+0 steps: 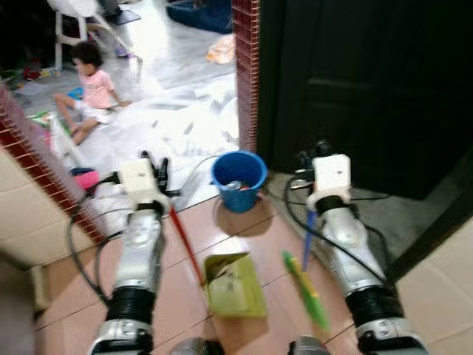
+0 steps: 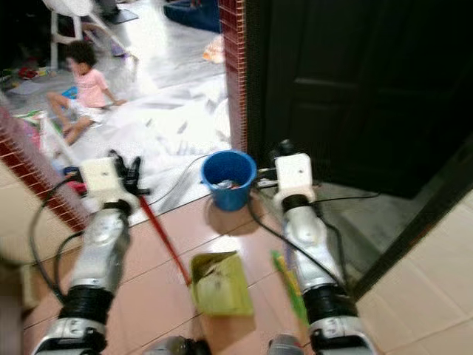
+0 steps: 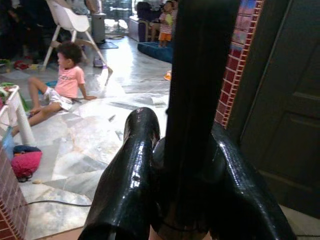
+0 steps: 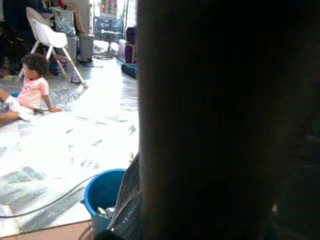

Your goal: Sweep floor

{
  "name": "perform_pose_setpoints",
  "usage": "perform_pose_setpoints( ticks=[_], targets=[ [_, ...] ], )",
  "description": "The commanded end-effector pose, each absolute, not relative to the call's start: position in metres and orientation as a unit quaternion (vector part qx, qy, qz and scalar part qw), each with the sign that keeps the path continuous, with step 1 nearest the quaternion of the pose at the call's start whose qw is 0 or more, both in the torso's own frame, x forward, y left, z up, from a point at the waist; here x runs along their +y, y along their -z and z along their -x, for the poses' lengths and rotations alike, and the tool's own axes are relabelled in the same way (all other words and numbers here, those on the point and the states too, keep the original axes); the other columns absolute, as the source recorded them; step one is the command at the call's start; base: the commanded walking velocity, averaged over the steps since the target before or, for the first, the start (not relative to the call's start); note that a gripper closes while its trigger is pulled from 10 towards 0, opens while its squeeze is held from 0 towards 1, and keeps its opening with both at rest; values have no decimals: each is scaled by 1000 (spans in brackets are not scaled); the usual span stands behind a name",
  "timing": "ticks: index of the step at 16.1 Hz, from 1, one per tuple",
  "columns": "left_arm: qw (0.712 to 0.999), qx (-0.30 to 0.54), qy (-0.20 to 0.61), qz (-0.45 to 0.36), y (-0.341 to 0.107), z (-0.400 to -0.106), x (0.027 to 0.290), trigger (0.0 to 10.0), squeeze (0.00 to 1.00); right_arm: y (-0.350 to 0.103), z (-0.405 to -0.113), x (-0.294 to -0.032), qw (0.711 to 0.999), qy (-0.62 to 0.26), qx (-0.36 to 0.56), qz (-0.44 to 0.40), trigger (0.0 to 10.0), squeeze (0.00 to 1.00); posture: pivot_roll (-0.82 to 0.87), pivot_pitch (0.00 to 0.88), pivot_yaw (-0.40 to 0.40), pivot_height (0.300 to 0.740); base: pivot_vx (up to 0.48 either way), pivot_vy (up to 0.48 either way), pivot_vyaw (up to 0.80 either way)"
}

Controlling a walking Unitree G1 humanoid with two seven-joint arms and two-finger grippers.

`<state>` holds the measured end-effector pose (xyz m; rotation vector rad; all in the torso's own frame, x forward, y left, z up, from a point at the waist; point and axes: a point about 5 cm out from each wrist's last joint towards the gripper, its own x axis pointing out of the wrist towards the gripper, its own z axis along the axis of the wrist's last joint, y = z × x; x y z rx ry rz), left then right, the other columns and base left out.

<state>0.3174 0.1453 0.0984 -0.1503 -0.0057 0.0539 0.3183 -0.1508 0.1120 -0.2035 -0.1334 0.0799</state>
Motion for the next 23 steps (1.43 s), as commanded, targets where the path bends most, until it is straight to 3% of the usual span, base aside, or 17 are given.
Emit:
perform_pose_setpoints(
  ticks=[1, 7, 10, 15, 23],
  targets=[
    [995, -53, -31, 77, -121, -323, 149, 10000, 0, -122, -322, -148, 990, -41, -89, 104, 10000, 0, -111, 0, 69, 740, 0, 0, 0],
    [991, -81, -39, 94, -137, -326, 151, 10000, 0, -122, -325, -155, 989, -35, -87, 115, 10000, 0, -110, 0, 61, 740, 0, 0, 0],
    [980, -149, -55, 118, -178, -332, 158, 10000, 0, -121, -323, -152, 988, -40, -88, 119, 10000, 0, -110, 0, 56, 740, 0, 0, 0],
    [962, -228, -50, 140, -232, -337, 157, 10000, 0, -119, -322, -153, 988, -43, -86, 124, 10000, 0, -111, 0, 53, 740, 271, 0, 0],
    [949, -263, -86, 148, -261, -339, 174, 10000, 0, -115, -319, -153, 986, -50, -80, 134, 10000, 0, -111, 0, 43, 740, 412, 0, 0]
  ],
)
